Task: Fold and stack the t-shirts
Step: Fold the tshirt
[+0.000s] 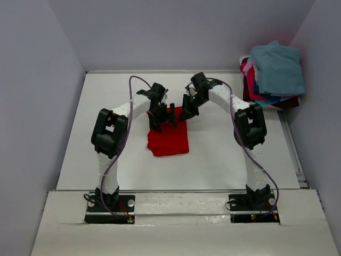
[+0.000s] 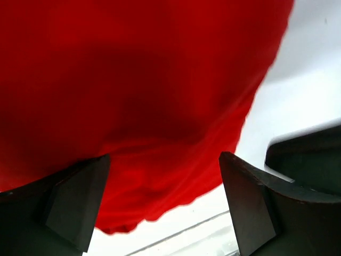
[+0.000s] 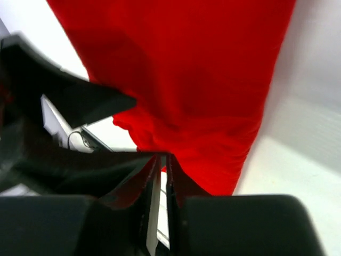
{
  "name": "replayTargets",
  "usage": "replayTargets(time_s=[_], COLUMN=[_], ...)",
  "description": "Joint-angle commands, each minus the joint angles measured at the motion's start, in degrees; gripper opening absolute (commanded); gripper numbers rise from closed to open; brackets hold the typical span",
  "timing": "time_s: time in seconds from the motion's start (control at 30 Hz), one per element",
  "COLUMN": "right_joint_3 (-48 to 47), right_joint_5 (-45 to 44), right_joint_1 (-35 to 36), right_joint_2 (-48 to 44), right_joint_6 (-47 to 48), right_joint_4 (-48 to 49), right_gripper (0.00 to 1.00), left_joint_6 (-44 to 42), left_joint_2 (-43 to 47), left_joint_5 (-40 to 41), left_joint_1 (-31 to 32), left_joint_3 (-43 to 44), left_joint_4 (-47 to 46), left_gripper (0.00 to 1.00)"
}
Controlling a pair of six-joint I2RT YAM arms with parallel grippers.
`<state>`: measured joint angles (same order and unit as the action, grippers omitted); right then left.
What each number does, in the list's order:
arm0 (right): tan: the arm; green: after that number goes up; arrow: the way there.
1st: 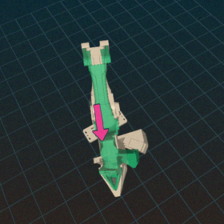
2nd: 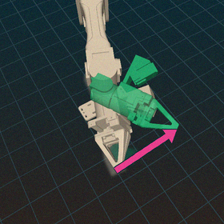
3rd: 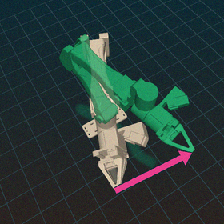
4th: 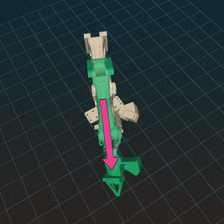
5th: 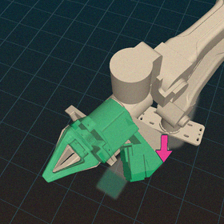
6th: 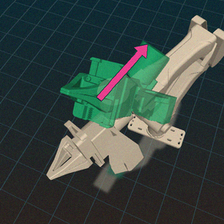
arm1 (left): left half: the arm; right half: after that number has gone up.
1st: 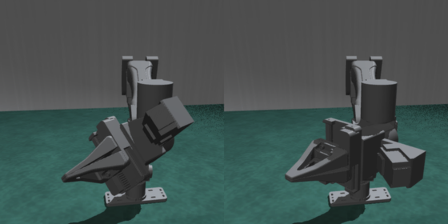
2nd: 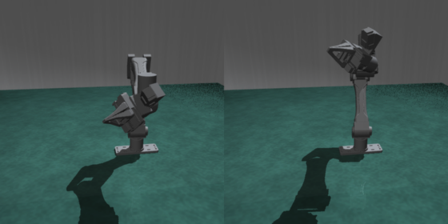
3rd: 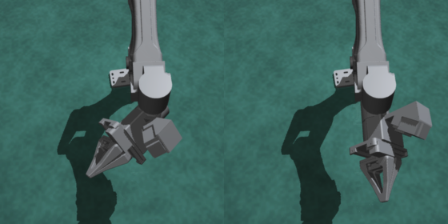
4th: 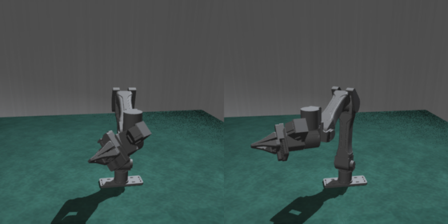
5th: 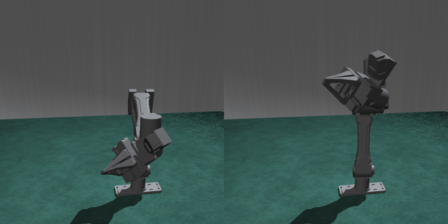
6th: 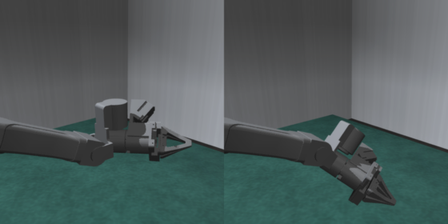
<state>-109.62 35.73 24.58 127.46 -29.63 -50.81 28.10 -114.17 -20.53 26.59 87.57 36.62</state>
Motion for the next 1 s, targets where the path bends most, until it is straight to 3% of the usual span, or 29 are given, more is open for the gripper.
replayTargets(time_s=[0.0,0.2,0.43,0.97], right_joint_3=[1.95,8.01,16.27,19.27], right_joint_5=[1.89,3.12,3.12,3.30], right_joint_1=[2.40,4.68,5.22,5.22], right_joint_2=[-1.68,-3.53,-3.10,-1.60], right_joint_6=[1.59,2.73,3.70,3.44], right_joint_4=[-1.66,-1.40,0.53,2.91], right_gripper=[0.10,0.07,0.07,0.07], left_joint_6=[-1.47,-1.47,-0.68,0.64], left_joint_2=[-1.92,-3.60,-4.92,-3.25], left_joint_5=[-1.44,-0.82,-1.79,-1.87], left_joint_1=[-1.89,-3.56,-4.70,-9.97], left_joint_3=[5.50,8.85,5.95,-3.81], left_joint_4=[-0.33,0.91,-0.67,-3.75], left_gripper=[0.95,0.95,0.95,0.96])
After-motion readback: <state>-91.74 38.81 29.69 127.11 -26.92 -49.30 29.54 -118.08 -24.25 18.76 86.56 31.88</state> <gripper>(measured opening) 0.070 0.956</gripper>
